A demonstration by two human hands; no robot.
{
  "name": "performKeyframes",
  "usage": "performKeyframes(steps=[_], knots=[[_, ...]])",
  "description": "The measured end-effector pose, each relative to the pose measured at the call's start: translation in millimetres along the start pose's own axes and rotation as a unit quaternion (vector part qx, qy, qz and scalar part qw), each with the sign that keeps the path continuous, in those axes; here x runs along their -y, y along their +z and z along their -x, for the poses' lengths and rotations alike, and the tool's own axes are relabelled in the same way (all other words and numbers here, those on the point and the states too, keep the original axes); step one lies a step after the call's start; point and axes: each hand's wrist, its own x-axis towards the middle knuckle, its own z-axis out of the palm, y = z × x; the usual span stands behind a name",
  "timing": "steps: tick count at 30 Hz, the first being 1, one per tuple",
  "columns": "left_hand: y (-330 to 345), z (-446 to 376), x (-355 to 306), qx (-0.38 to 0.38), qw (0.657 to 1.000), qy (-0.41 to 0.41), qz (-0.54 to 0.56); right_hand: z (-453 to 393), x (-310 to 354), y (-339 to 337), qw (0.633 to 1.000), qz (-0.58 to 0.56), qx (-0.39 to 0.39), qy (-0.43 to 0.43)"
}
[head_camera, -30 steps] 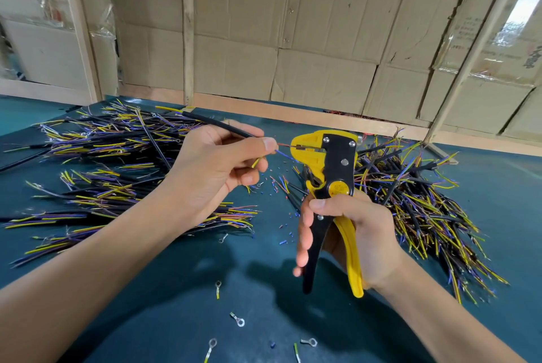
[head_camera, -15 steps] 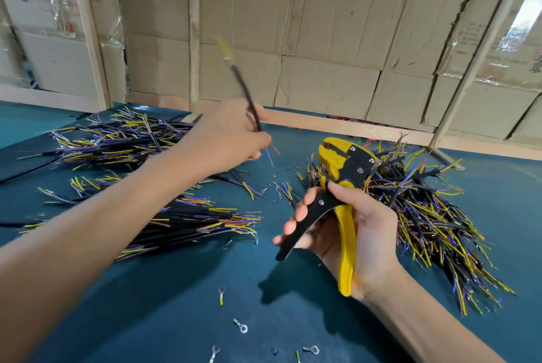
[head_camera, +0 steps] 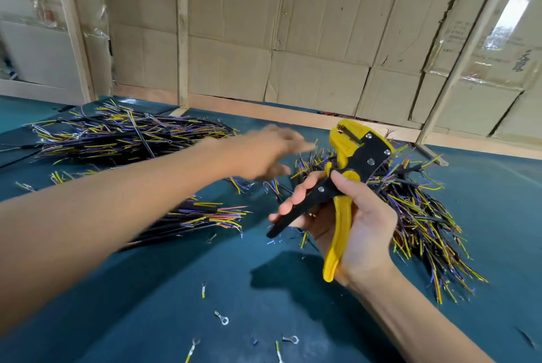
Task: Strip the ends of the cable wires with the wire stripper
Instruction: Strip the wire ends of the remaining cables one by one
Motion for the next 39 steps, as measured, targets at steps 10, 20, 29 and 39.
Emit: performKeyframes(steps=[10,20,29,39], knots=[[-10,113,39,0.216,0.955,-0.184,0.082,-7,-14,0,0.998,0.02,-0.061,0.023],[4,139,56,0.11,0.959,-0.168,0.202,-7,-13,-5,0.996,0.023,-0.079,0.02],[7,137,49,0.06,0.986,-0.15,0.046,-8,-15,-7,0.995,0.03,-0.089,0.024],[6,127,9,-0.261,0.882,-0.024,0.391,-8,-9,0,0.995,0.065,-0.07,0.002]])
